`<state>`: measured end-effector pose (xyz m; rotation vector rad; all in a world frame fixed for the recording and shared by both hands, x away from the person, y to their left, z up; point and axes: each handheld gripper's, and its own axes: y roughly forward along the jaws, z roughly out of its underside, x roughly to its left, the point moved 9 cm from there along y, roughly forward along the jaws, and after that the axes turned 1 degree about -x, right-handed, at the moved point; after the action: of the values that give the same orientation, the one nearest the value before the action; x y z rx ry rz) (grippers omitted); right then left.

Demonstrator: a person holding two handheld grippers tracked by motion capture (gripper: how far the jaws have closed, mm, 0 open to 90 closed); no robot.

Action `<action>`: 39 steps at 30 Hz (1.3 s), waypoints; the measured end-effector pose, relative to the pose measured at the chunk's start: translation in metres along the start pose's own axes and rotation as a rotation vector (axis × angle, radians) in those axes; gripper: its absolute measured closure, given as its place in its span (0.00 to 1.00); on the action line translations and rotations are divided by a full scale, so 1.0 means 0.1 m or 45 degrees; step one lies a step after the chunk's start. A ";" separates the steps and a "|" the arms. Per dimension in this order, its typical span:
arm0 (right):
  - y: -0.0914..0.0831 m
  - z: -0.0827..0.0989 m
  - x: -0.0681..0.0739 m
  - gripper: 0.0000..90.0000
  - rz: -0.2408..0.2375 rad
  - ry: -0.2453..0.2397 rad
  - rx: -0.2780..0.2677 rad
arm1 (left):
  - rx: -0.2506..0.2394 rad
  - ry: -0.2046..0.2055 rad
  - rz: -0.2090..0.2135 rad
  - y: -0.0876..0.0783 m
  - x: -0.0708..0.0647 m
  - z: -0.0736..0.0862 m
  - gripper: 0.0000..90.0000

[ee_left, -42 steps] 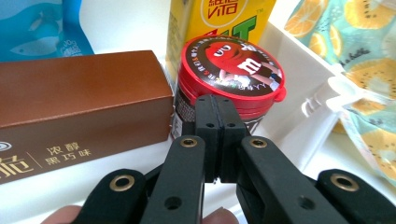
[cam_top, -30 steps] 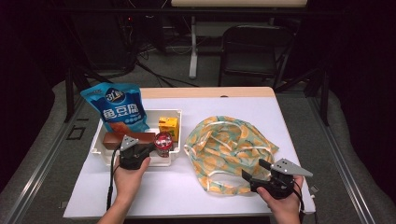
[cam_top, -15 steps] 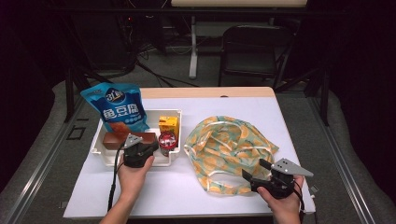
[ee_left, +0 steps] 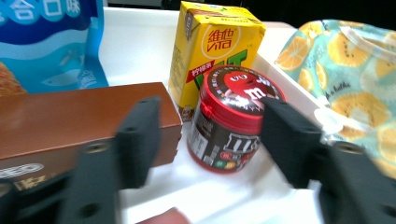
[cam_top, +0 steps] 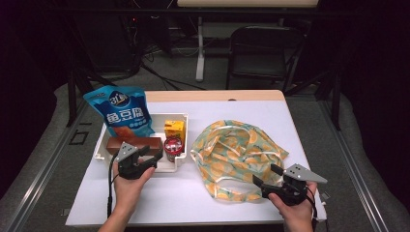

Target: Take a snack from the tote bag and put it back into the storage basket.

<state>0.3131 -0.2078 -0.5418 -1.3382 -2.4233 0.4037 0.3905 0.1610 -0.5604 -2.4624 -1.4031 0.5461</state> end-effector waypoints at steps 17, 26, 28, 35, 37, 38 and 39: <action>-0.03 -0.01 -0.11 0.15 0.017 0.012 -0.005 | 0.004 0.053 0.155 -0.39 -0.12 -0.01 0.00; -0.05 0.00 -0.19 0.14 0.050 0.006 -0.007 | 0.026 0.088 0.170 -0.58 -0.03 0.10 0.00; -0.06 0.00 -0.21 0.13 0.052 0.001 -0.008 | 0.027 0.095 0.168 -0.63 0.01 0.13 0.00; -0.05 0.03 -0.25 0.12 0.076 -0.007 0.007 | 0.038 0.083 0.163 -0.78 0.15 0.23 0.00; -0.05 0.04 -0.27 0.12 0.081 -0.010 0.012 | 0.025 0.081 0.160 -0.81 0.18 0.21 0.00; -0.04 0.04 -0.28 0.12 0.087 -0.010 0.014 | 0.010 0.079 0.161 -0.81 0.18 0.20 0.00; -0.04 0.04 -0.29 0.12 0.086 -0.005 0.012 | 0.007 0.081 0.160 -0.81 0.19 0.20 0.00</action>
<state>0.3224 -0.2346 -0.5485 -1.4198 -2.3812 0.4346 0.3284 0.2193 -0.5498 -2.5526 -1.2284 0.4916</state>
